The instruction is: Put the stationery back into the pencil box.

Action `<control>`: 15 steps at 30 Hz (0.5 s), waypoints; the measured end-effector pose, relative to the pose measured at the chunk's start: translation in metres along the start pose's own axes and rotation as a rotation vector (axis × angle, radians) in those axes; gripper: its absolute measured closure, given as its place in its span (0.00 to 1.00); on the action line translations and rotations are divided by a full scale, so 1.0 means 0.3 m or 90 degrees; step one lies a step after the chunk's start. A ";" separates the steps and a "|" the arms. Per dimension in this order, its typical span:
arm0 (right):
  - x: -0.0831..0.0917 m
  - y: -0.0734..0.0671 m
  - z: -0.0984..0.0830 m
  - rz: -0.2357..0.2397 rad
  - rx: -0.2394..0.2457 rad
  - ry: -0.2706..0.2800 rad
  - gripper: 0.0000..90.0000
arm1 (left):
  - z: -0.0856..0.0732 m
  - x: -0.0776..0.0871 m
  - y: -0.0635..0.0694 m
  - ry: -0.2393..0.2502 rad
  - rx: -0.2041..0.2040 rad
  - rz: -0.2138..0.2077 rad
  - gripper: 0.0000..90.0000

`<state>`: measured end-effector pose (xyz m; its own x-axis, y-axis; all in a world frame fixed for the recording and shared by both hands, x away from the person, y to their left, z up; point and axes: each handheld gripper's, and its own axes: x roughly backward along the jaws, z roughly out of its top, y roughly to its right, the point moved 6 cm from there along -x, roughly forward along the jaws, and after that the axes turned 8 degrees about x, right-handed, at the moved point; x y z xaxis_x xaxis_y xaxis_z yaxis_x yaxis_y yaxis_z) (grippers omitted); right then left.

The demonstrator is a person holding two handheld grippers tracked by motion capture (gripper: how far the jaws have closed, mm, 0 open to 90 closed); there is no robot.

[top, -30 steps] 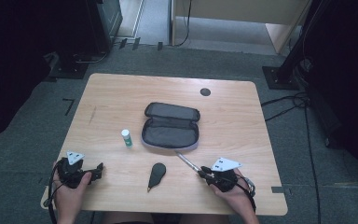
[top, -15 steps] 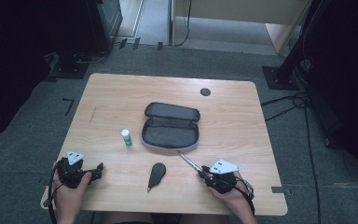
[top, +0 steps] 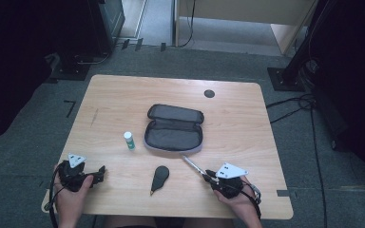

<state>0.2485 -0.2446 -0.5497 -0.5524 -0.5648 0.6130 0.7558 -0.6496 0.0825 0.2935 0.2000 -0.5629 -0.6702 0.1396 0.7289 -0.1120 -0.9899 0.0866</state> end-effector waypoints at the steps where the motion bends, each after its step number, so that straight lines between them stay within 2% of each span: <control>1: 0.004 -0.002 0.006 0.001 0.002 0.004 0.85 | 0.000 0.000 0.000 0.000 0.000 0.000 0.00; 15: 0.044 0.009 0.113 0.007 0.012 0.037 0.85 | 0.000 0.000 0.000 0.000 0.000 0.000 0.00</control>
<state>0.2550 -0.2366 -0.5148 -0.5635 -0.6003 0.5676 0.7677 -0.6342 0.0914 0.2935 0.2000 -0.5629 -0.6702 0.1395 0.7290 -0.1121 -0.9899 0.0864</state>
